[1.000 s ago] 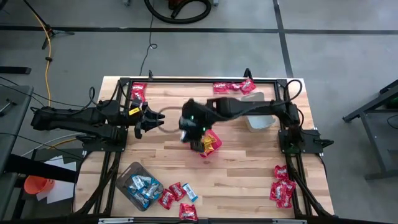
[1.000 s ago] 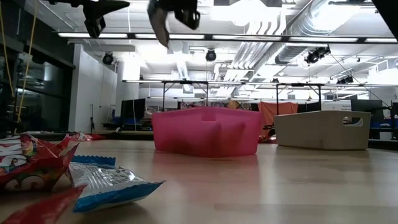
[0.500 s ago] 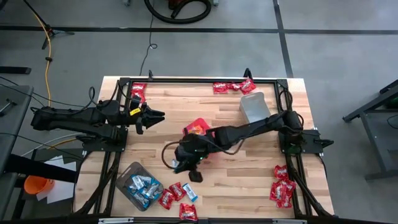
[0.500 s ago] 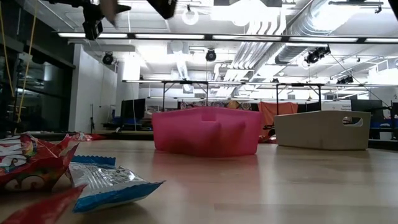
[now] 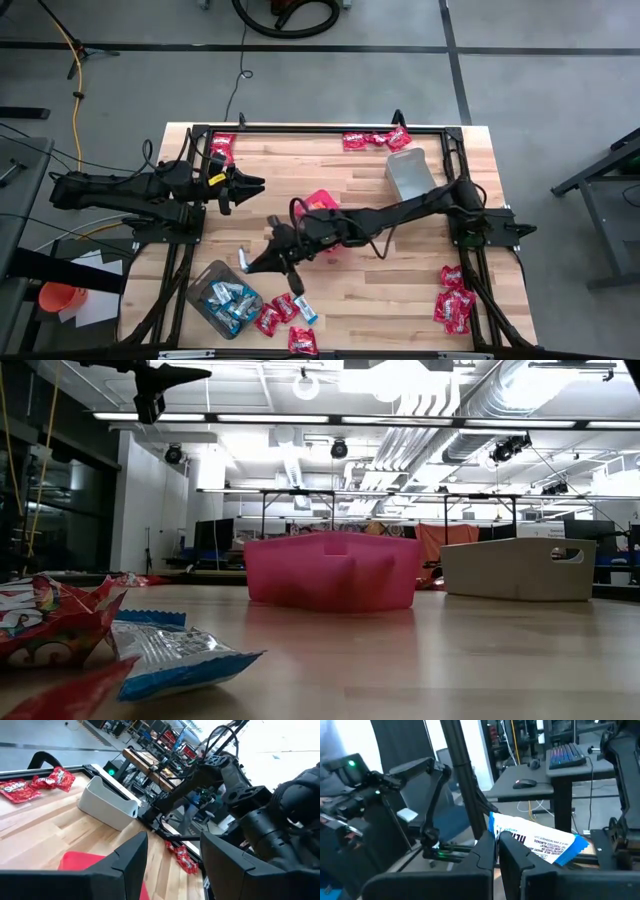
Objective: Sort candy
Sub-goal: Put the blue candy into the black bin
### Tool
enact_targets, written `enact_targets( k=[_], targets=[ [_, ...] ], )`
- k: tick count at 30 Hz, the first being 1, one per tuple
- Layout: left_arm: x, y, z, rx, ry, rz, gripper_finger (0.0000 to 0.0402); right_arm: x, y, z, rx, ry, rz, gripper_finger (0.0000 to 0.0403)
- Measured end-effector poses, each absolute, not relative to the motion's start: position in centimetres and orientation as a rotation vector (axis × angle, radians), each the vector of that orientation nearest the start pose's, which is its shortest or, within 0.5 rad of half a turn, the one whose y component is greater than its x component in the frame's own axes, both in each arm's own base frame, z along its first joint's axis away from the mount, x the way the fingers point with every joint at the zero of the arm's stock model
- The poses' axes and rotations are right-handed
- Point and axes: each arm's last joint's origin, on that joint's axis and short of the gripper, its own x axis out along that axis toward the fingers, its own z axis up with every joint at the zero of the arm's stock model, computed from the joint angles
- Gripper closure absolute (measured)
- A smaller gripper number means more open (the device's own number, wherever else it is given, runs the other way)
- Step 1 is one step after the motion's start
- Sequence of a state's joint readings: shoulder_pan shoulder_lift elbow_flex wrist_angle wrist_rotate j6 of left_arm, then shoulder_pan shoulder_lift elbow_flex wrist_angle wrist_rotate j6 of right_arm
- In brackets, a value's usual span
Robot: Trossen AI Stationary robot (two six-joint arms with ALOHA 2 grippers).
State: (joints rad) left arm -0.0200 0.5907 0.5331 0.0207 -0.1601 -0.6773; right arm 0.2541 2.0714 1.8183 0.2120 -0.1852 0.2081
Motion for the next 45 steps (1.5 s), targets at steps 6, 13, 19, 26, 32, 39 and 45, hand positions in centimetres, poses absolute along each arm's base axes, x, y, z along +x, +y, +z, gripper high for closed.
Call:
enact_targets(
  k=[6,13,19,26,32,39,45],
  targets=[
    [14.5,0.2,29.3,-0.656,-0.010,0.147,0.0232,49.6,13.7,29.6,0.275,0.062,0.453,0.0400],
    [14.5,0.2,29.3,-0.656,-0.012,0.151,0.0232,51.3,14.6,25.0,0.386,0.100,0.544,0.0400],
    [14.5,0.2,29.3,-0.656,-0.012,0.154,0.0232,52.3,15.1,21.8,0.459,0.155,0.604,0.0400],
    [14.5,0.2,29.3,-0.666,-0.015,0.157,0.0232,54.6,16.3,21.1,0.453,0.160,0.697,0.0400],
    [14.5,0.2,29.3,-0.678,-0.016,0.157,0.0232,55.5,16.6,19.5,0.524,0.268,0.697,0.0400],
    [14.5,0.2,29.3,-0.683,-0.017,0.158,0.0232,55.5,16.8,18.6,0.545,0.348,0.583,0.0373],
    [14.5,0.2,29.3,-0.683,-0.016,0.158,0.0232,55.3,17.3,18.5,0.572,0.366,0.596,0.0266]
  ],
)
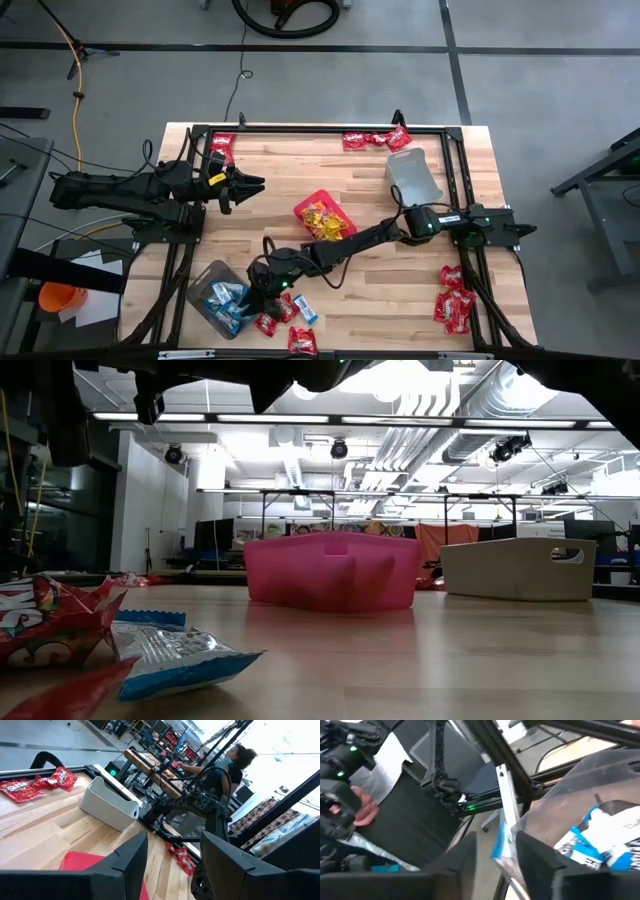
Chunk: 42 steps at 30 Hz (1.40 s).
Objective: Sort candy
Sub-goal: Put the blue candy into the black bin
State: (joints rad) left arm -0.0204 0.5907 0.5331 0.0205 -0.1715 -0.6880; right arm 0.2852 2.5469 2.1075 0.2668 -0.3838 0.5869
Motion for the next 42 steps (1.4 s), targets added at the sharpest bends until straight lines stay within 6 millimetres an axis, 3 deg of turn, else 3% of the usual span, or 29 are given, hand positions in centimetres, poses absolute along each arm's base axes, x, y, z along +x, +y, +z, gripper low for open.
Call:
enact_targets(
  k=[5,10,16,20,24,28,33,37,42],
  targets=[
    [14.5,0.2,29.3,-0.683,-0.017,0.158,0.0232,55.3,17.1,18.5,0.582,0.379,0.624,0.0197],
    [14.5,0.2,29.3,-0.683,-0.017,0.158,0.0232,55.5,15.7,18.7,0.621,0.422,0.664,0.0179],
    [14.5,0.2,29.3,-0.674,-0.016,0.158,0.0232,54.6,12.0,23.6,0.570,0.454,0.719,0.0185],
    [14.5,0.2,29.3,-0.674,-0.016,0.158,0.0232,52.2,9.8,27.0,0.384,0.565,0.624,0.0191],
    [14.5,0.2,29.3,-0.673,-0.016,0.158,0.0232,48.4,8.2,30.6,0.152,0.712,0.462,0.0195],
    [14.5,0.2,29.3,-0.648,-0.014,0.157,0.0232,44.8,7.2,32.5,0.055,0.854,0.347,0.0197],
    [14.5,0.2,29.3,-0.641,-0.014,0.157,0.0232,40.8,7.4,32.0,0.090,0.958,0.247,0.0197],
    [14.6,0.1,29.2,-0.672,0.000,0.126,0.0232,36.9,8.8,29.4,0.176,0.960,0.135,0.0197],
    [15.3,-0.1,28.8,-0.691,0.052,0.074,0.0232,32.2,11.4,26.4,0.429,0.817,0.027,0.0197]
  ],
)
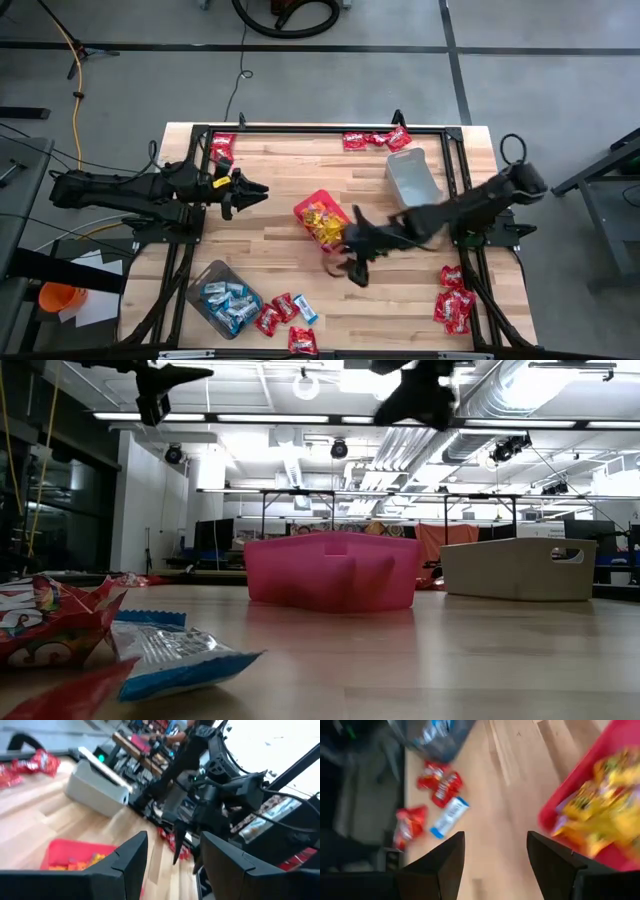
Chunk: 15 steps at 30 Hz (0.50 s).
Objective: Sort candy
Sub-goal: Put the blue candy into the black bin
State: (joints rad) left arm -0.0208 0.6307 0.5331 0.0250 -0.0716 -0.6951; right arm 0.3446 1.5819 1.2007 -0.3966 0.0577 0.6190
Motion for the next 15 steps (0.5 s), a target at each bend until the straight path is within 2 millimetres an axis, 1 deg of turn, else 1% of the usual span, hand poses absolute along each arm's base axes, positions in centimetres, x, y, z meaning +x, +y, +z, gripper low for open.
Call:
enact_targets(
  k=[2,4,7,9,12,15],
  targets=[
    [15.8,-0.2,28.5,-0.709,0.079,0.068,0.0232,30.8,12.4,25.8,0.538,0.736,0.018,0.0197],
    [16.5,-0.2,28.0,-0.717,0.110,0.059,0.0232,29.9,13.5,25.4,0.626,0.650,0.027,0.0197],
    [17.6,-0.4,27.3,-0.719,0.162,0.036,0.0232,29.4,14.6,25.0,0.677,0.559,0.034,0.0197],
    [18.2,-0.7,26.8,-0.720,0.209,-0.008,0.0232,29.6,15.1,25.0,0.680,0.529,0.034,0.0197],
    [19.7,-2.2,26.7,-0.695,0.305,-0.120,0.0232,29.9,15.2,25.0,0.655,0.535,0.026,0.0197],
    [21.4,-4.6,27.3,-0.589,0.377,-0.227,0.0232,30.1,14.8,25.3,0.640,0.518,0.019,0.0197]
  ],
)
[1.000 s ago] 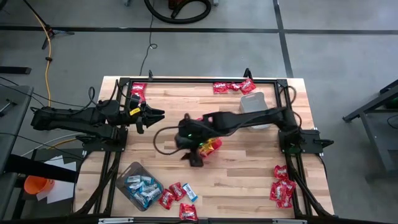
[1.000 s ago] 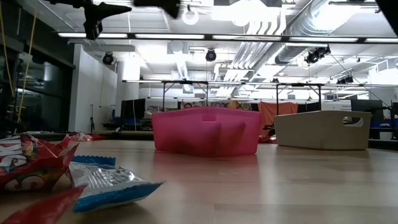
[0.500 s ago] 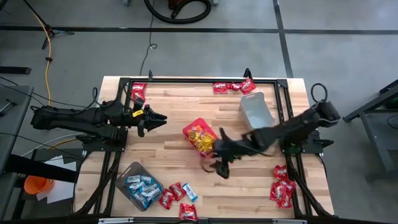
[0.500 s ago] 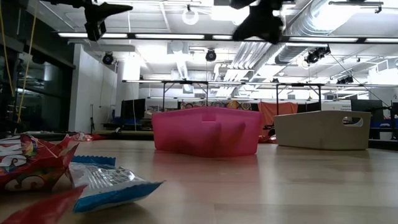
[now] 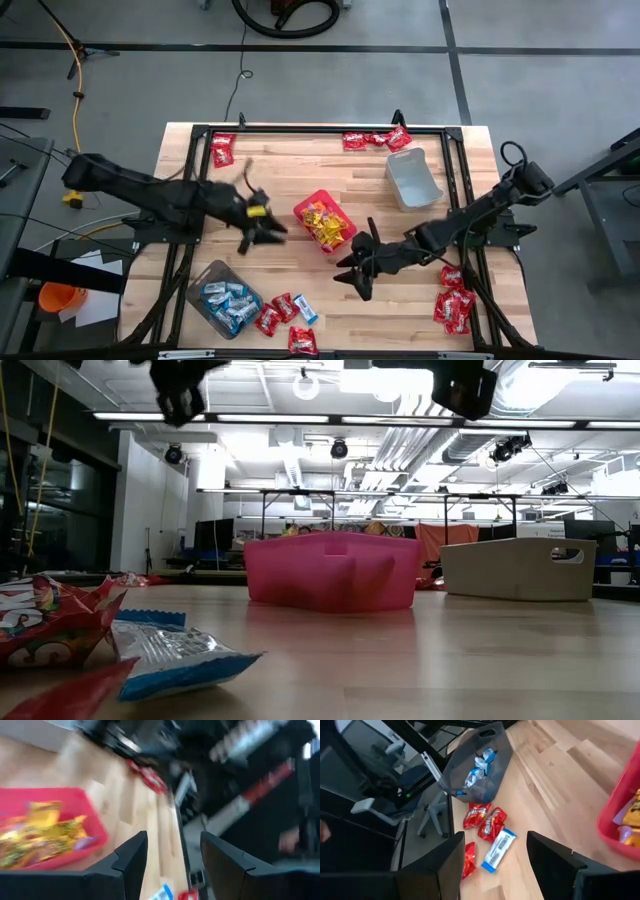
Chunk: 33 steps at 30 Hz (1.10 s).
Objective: Sort candy
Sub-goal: Put the blue candy into the black bin
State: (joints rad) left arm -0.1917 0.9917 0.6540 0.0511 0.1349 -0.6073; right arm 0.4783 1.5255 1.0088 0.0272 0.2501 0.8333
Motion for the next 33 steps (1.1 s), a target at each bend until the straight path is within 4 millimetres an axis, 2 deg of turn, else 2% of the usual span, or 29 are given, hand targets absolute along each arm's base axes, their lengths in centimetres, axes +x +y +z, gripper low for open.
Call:
enact_targets(
  k=[7,10,13,16,22,27,33],
  targets=[
    [26.2,-11.0,26.9,-0.077,0.725,-0.328,0.0232,30.0,13.8,25.9,0.644,0.519,0.005,0.0197],
    [28.4,-13.3,25.8,0.144,0.813,-0.360,0.0232,29.4,13.2,26.5,0.635,0.535,-0.010,0.0197],
    [30.6,-15.0,24.5,0.281,0.857,-0.393,0.0232,28.4,12.7,27.3,0.622,0.541,-0.039,0.0197],
    [32.6,-16.3,23.2,0.334,0.877,-0.432,0.0232,27.1,12.2,28.4,0.609,0.522,-0.082,0.0197],
    [34.5,-17.3,20.9,0.332,0.981,-0.501,0.0232,24.8,11.5,29.9,0.562,0.496,-0.164,0.0197],
    [34.9,-17.9,19.0,0.388,1.013,-0.532,0.0232,24.4,11.3,30.0,0.542,0.502,-0.193,0.0197],
    [34.7,-19.9,16.3,0.475,1.038,-0.616,0.0232,24.2,11.2,29.7,0.525,0.532,-0.207,0.0197]
  ],
)
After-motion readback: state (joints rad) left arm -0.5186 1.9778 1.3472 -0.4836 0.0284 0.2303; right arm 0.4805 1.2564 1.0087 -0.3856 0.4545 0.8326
